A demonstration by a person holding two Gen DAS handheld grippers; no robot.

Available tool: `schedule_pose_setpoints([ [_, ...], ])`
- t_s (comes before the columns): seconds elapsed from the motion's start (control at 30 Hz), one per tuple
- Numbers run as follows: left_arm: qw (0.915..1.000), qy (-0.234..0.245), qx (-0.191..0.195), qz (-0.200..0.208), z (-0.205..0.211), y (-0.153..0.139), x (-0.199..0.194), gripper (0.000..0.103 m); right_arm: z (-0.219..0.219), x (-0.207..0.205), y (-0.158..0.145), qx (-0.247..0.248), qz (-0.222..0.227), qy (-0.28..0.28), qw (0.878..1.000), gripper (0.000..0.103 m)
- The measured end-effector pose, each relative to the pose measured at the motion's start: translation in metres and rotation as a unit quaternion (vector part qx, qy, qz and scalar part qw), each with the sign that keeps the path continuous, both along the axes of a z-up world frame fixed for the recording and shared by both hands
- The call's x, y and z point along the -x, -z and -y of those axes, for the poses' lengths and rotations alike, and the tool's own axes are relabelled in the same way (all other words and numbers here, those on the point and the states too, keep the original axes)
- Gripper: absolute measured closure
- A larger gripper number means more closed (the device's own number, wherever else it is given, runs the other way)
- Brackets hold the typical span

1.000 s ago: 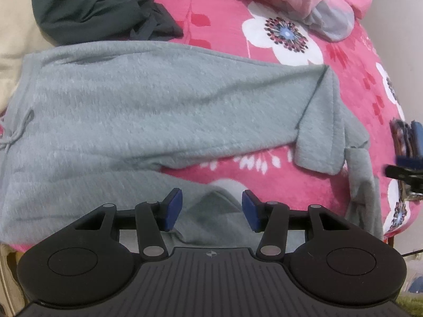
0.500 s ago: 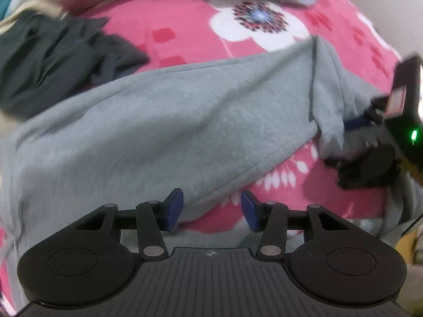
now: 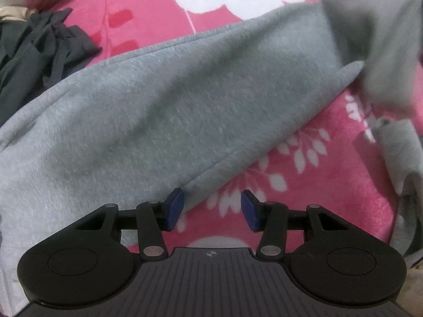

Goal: Fold clothes

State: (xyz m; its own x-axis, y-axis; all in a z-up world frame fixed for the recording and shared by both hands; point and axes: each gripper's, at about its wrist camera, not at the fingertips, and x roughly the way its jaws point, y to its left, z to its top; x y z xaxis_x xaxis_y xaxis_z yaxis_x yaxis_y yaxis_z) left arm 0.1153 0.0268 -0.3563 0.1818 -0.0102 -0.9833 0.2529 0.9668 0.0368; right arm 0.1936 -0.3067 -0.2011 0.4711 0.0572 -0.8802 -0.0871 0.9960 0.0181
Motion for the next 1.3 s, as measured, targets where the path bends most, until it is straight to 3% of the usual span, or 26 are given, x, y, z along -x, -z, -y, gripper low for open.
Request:
schedule_pose_setpoints([
  [0.1,0.9998,-0.014,-0.013,-0.01,0.001,0.005,-0.004,0.055,0.055,-0.022,0.006,0.0,-0.017,0.033,0.999,0.098],
  [0.2,0.999,-0.029,-0.027,-0.022,0.001,0.01,-0.006,0.055,0.097,-0.034,0.033,0.016,-0.054,0.063,0.996,0.097],
  [0.37,0.9973,-0.049,-0.04,-0.038,-0.003,0.007,-0.007,0.055,0.131,-0.036,0.078,0.07,-0.14,0.096,0.983,0.083],
  [0.4,0.9971,-0.051,-0.041,-0.039,-0.005,0.004,-0.007,0.055,0.132,-0.035,0.079,0.088,-0.141,0.091,0.982,0.073],
  [0.43,0.997,-0.055,-0.04,-0.038,-0.008,-0.001,-0.005,0.054,0.128,-0.033,0.073,0.111,-0.129,0.074,0.983,0.057],
  [0.53,0.9975,-0.064,-0.022,-0.022,-0.02,-0.016,-0.001,0.054,0.114,-0.027,0.054,0.177,-0.096,0.008,0.979,0.034],
  [0.63,0.9965,-0.084,-0.005,-0.006,-0.034,-0.03,-0.001,0.054,0.099,-0.025,0.037,0.237,-0.091,-0.071,0.965,0.032],
  [0.73,0.9935,-0.113,0.01,0.011,-0.053,-0.034,-0.012,0.054,0.08,-0.029,0.014,0.266,-0.066,-0.091,0.957,0.036],
  [0.77,0.9921,-0.123,0.015,0.017,-0.059,-0.035,-0.016,0.054,0.07,-0.031,0.002,0.248,-0.046,-0.096,0.963,0.037],
  [0.87,0.9871,-0.154,0.03,0.033,-0.078,-0.039,-0.027,0.054,0.022,-0.037,-0.035,0.123,0.036,-0.127,0.984,0.037],
  [0.93,0.982,-0.179,0.041,0.044,-0.094,-0.04,-0.036,0.054,-0.025,-0.045,-0.039,0.029,0.054,-0.173,0.983,0.037],
  [1.0,0.9726,-0.218,0.06,0.054,-0.115,-0.043,-0.043,0.054,-0.082,-0.056,-0.023,-0.042,0.049,-0.221,0.973,0.037],
  [1.1,0.9679,-0.232,0.065,0.071,-0.137,-0.033,-0.049,0.054,-0.179,-0.067,0.024,-0.108,0.021,-0.317,0.942,0.038],
  [1.17,0.9655,-0.238,0.067,0.083,-0.151,-0.025,-0.053,0.054,-0.245,-0.073,0.06,-0.127,0.006,-0.377,0.918,0.038],
  [1.3,0.9604,-0.248,0.07,0.106,-0.179,-0.01,-0.06,0.054,-0.347,-0.088,0.119,-0.115,0.007,-0.442,0.889,0.038],
])
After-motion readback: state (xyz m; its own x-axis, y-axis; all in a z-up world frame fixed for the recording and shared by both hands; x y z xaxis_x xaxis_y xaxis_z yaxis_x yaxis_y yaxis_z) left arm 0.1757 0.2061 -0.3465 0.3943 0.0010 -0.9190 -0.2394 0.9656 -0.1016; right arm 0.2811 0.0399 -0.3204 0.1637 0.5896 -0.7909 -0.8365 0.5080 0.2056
